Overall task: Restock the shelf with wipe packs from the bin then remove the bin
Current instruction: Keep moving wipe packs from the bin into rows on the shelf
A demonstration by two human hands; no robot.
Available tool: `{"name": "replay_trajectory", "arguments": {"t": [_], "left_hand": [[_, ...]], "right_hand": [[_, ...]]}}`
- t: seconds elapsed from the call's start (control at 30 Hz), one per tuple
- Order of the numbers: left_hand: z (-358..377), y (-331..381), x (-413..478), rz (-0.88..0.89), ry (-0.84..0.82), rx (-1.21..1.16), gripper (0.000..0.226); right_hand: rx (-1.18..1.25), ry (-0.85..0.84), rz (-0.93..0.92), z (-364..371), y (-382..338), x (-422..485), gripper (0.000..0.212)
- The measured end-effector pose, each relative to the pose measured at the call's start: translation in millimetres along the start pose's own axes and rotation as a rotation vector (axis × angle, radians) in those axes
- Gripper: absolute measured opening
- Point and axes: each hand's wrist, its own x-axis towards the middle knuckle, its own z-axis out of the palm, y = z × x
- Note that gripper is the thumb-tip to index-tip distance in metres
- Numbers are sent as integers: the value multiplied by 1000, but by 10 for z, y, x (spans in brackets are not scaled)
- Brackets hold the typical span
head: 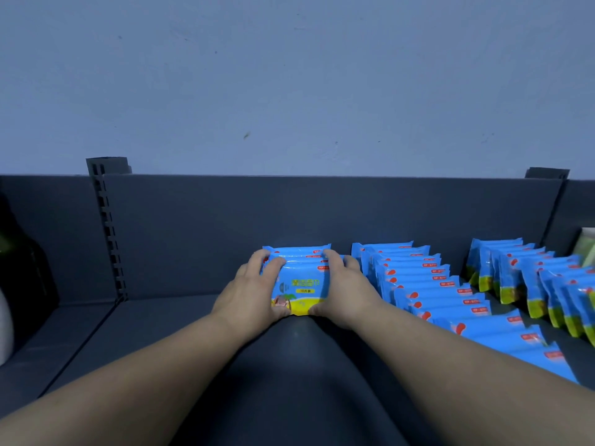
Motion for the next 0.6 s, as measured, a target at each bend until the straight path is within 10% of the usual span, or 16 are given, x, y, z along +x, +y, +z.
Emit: {"name": "replay_trajectory", "arguments": {"t": [0.6], "left_hand": [[-151, 701, -176, -6, 116, 195, 85]], "right_hand": [[-56, 122, -113, -570, 229, -592, 87]]}}
